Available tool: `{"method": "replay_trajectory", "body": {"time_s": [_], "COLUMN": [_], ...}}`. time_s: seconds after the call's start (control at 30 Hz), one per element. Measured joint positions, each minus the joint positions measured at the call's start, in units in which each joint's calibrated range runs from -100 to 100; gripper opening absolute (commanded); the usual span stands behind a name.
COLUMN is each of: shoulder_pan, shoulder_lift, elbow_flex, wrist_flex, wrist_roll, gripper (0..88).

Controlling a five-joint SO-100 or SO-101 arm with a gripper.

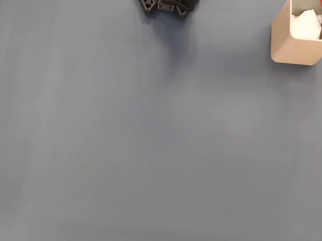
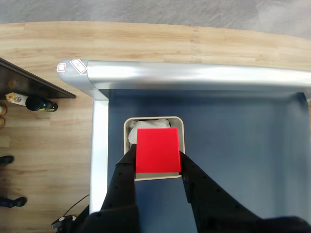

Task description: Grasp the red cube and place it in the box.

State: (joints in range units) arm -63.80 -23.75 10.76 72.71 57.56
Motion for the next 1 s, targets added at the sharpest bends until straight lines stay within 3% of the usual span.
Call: {"method": "replay_trajectory", "body": {"time_s": [0.3, 0.73, 1.0], "shoulder_pan": [0.0, 0.0, -0.37], "shoulder_lift": [0.0, 0.0, -0.09], "elbow_flex": [0.0, 0.0, 0.0], "wrist_flex": [-0.32, -0.95, -0.95], "wrist_roll": [-1.27, -5.86, -7.67], "gripper": [1.9, 31.9, 39.2]}}
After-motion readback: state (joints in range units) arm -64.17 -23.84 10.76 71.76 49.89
